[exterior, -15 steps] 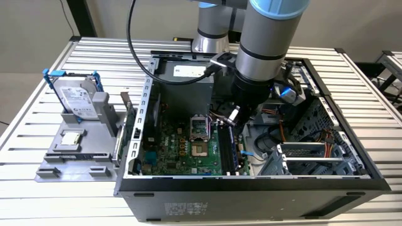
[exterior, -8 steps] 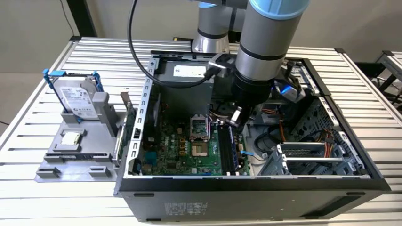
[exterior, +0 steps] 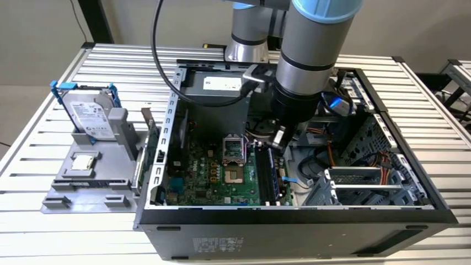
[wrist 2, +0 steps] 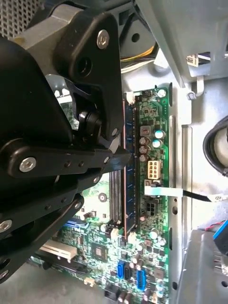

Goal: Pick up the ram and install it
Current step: 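Press down the ram until it locks into place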

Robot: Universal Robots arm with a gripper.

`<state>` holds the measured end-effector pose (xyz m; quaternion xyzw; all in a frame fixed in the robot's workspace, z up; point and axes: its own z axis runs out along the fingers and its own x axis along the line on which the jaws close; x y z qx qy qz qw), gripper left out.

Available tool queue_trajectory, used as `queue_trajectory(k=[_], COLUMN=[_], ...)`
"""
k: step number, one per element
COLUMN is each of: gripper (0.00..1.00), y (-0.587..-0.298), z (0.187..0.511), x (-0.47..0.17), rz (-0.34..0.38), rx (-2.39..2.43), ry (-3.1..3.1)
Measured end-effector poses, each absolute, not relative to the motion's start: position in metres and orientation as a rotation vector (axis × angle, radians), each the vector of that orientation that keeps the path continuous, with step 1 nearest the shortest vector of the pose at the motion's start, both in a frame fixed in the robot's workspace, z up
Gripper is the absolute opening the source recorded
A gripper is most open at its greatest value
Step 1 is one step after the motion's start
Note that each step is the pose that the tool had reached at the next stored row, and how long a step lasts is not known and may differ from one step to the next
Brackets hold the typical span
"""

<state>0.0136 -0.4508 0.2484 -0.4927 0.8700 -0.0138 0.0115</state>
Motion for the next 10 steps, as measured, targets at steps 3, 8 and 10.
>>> queue_trajectory(k=[3, 8, 10], gripper=[0.0, 0.0, 0.0], y=[-0.4508, -0.4508, -0.4508], z=[0.2484, 0.2484, 0.2484], x=[0.0135, 0.0136, 0.0135], rz=[-0.043, -0.042, -0.04], rx=[-1.57, -1.642, -1.679], ry=[2.694, 2.649, 2.625])
